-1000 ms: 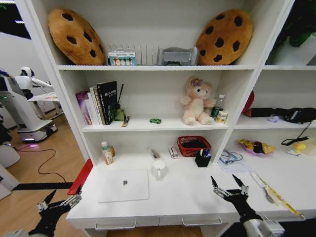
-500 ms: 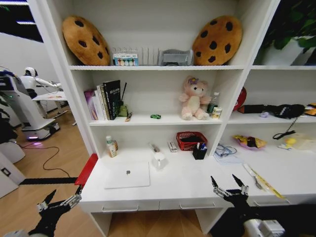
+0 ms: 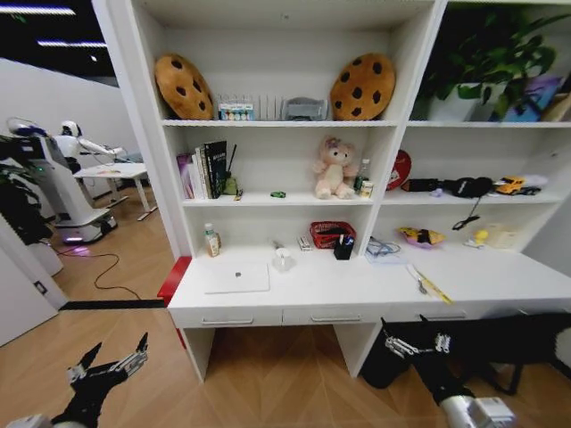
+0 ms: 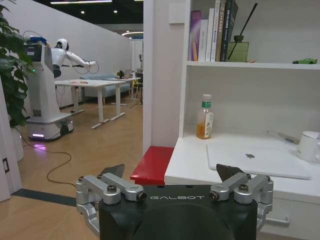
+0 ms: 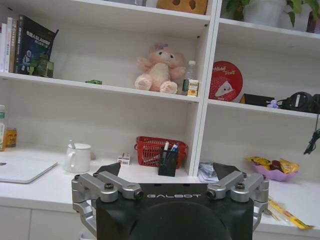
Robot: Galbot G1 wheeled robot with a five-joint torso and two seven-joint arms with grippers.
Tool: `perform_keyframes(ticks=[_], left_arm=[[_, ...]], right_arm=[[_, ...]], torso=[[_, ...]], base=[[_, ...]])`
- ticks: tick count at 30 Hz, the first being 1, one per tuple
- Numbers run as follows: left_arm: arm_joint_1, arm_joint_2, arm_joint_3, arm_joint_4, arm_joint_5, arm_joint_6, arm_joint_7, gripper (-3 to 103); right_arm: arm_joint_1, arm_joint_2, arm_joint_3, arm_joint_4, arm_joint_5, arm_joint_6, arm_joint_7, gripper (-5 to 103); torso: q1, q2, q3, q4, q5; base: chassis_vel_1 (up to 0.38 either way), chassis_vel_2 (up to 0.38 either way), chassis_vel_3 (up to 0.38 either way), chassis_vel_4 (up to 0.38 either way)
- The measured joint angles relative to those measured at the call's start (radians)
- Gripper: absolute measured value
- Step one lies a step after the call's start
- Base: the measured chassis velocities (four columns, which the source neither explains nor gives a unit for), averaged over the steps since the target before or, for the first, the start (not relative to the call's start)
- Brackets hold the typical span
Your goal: Organize the objects on the table.
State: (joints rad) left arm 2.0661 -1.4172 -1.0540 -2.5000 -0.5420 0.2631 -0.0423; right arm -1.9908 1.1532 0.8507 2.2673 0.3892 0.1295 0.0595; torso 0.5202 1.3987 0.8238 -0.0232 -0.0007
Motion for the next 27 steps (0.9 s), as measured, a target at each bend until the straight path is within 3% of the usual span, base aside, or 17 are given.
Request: perform_keyframes(ticks=[4,5,6,7,9,12,13,16,27], left_arm=[[0.000,0.000,0.000,0.000,0.000,0.000,0.000,100],[0.000,0.000,0.000,0.000,0.000,0.000,0.000,100],[0.000,0.000,0.000,0.000,0.000,0.000,0.000,100],[0.000,0.000,0.000,0.000,0.000,0.000,0.000,100],[0.000,0.000,0.000,0.000,0.000,0.000,0.000,100],[0.000,0.000,0.000,0.000,0.000,0.000,0.001,100],[0.000,0.000,0.000,0.000,0.000,0.000,0.000,100],[0.000,0.000,0.000,0.000,0.000,0.000,0.001,100],[0.000,0.000,0.000,0.000,0.000,0.000,0.000,100]], right_arm=[[0.000,0.000,0.000,0.000,0.000,0.000,0.000,100],[0.000,0.000,0.000,0.000,0.000,0.000,0.000,100],[0.000,0.000,0.000,0.001,0.000,0.000,0.000,100],[0.000,0.000,0.000,0.001,0.000,0.000,0.000,100],[0.000,0.000,0.000,0.000,0.000,0.000,0.000,100],[0.000,0.000,0.000,0.000,0.000,0.000,0.000,100],[0.000,0.000,0.000,0.000,0.000,0.000,0.000,100],[0.000,0.000,0.000,0.000,0.000,0.000,0.000,100],[0.000,0.000,0.000,0.000,0.000,0.000,0.000,100]], torso=[[0.000,0.000,0.000,0.0005,0.0013],[0.000,0.000,0.000,-0.0003,0.0015],[0.000,0.000,0.000,0.0004,-0.0013],[0.000,0.000,0.000,0.0004,-0.0013],[0.000,0.000,0.000,0.0000,0.0016],[0.000,0.000,0.000,-0.0001,0.0015],[0.000,0.000,0.000,0.0000,0.0003],[0.001,0.000,0.000,0.0000,0.0016],[0.001,-0.001,0.000,-0.0001,0.0008]], base=[[0.352,-0.364,-0.354,0.361],[0.270,-0.334,-0.340,0.319],[0.270,-0.242,-0.286,0.319],[0.270,-0.242,-0.286,0.319],[0.201,-0.187,-0.200,0.230],[0.104,-0.142,-0.192,0.157],[-0.005,0.051,-0.054,0.102],[-0.002,0.017,-0.018,0.034],[-0.022,0.009,0.031,-0.013]])
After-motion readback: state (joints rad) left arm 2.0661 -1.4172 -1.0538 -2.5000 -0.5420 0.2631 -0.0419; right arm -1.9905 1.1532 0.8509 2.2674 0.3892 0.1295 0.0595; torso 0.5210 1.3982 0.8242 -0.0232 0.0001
